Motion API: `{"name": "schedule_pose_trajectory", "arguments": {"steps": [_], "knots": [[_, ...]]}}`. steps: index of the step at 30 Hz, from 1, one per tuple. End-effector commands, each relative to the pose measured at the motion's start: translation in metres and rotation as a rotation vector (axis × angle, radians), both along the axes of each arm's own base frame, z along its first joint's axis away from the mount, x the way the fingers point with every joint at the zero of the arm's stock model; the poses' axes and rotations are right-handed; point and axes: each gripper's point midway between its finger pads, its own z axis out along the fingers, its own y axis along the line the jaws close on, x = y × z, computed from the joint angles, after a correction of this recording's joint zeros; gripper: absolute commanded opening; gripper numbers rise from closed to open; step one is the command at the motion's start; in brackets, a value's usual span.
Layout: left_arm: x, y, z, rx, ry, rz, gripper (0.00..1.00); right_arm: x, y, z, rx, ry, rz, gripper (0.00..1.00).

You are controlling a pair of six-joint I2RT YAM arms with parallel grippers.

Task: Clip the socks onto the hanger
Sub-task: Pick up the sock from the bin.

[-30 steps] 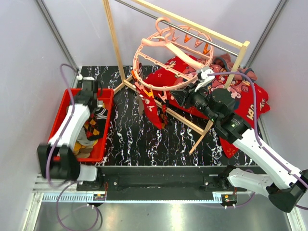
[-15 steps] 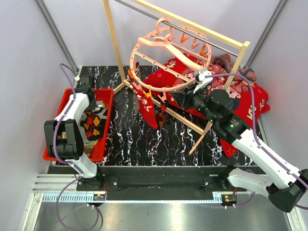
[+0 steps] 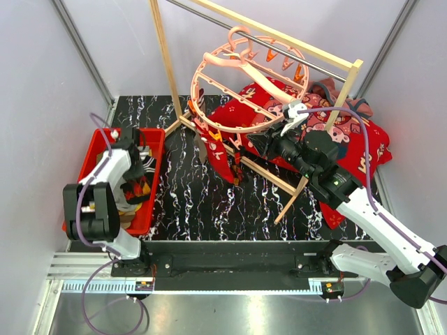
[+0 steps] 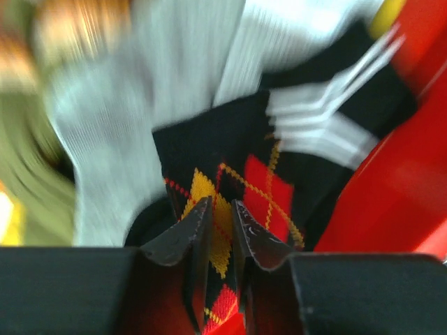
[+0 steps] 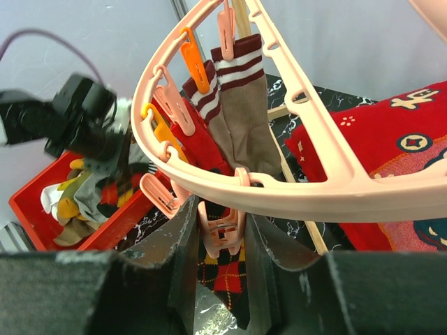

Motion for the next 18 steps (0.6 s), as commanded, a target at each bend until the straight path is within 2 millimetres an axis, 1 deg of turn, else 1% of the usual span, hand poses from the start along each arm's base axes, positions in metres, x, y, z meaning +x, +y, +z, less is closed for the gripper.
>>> {"name": "schedule_pose_trajectory", "arguments": {"steps": [1,2,3,5,7,8,9,11,12,13,15,16,18], "knots": [[-0.031,-0.014,-0.002,-0.086,-0.032,0.059,0.23,0.001,-0.005,0.016,0.027,-0.049,-0.016,0.0],[-0.038,-0.016,-0.008,-0.095,-0.022,0.07,0.23,0.001,-0.005,0.017,0.03,-0.05,-0.016,0.0],[-0.039,-0.015,-0.007,-0.1,-0.031,0.076,0.23,0.001,-0.005,0.016,0.031,-0.048,-0.016,0.0],[-0.036,-0.012,0.004,-0.092,-0.072,0.087,0.23,0.0,-0.005,0.017,0.031,-0.051,-0.016,0.0],[-0.027,-0.006,0.026,-0.064,-0.134,0.093,0.23,-0.001,-0.007,0.018,0.028,-0.058,-0.02,0.0],[-0.023,-0.005,0.033,-0.058,-0.153,0.094,0.25,-0.002,-0.008,0.019,0.029,-0.063,-0.021,0.0],[-0.014,-0.003,0.049,-0.052,-0.195,0.093,0.3,-0.001,-0.01,0.02,0.027,-0.069,-0.027,0.0],[-0.01,-0.002,0.059,-0.045,-0.204,0.093,0.37,-0.001,-0.01,0.02,0.024,-0.071,-0.029,0.0],[-0.007,-0.001,0.062,-0.042,-0.208,0.094,0.39,-0.001,-0.01,0.021,0.024,-0.075,-0.029,0.0],[-0.001,-0.001,0.064,-0.042,-0.211,0.094,0.45,-0.001,-0.01,0.02,0.022,-0.073,-0.029,0.0],[0.003,-0.002,0.062,-0.052,-0.201,0.09,0.49,-0.001,-0.01,0.02,0.022,-0.073,-0.026,0.0],[0.006,-0.005,0.058,-0.062,-0.186,0.085,0.51,-0.001,-0.01,0.019,0.02,-0.071,-0.028,0.0],[0.008,-0.005,0.054,-0.068,-0.176,0.091,0.51,-0.001,-0.01,0.02,0.018,-0.078,-0.028,0.0]]}}
